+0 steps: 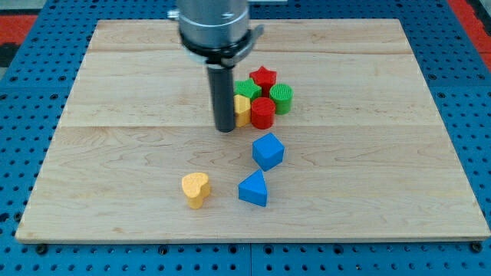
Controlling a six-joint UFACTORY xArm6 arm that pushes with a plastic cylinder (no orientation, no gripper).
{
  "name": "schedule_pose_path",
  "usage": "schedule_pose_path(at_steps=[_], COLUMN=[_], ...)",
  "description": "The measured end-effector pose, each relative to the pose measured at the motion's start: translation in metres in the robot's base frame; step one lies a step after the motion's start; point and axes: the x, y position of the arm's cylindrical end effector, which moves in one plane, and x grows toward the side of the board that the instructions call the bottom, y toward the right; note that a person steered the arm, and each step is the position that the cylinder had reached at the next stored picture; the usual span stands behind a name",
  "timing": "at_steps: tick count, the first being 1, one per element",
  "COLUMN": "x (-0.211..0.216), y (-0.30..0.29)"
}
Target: Push the yellow heart up a bit
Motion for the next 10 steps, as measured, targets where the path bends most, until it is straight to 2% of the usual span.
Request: schedule_pose_path(at_steps=[2, 3, 5, 6, 10], x=[0.037, 0.093, 0.123, 0.146, 0.141], y=[-0.098, -0.108, -0.137, -0.136, -0.059])
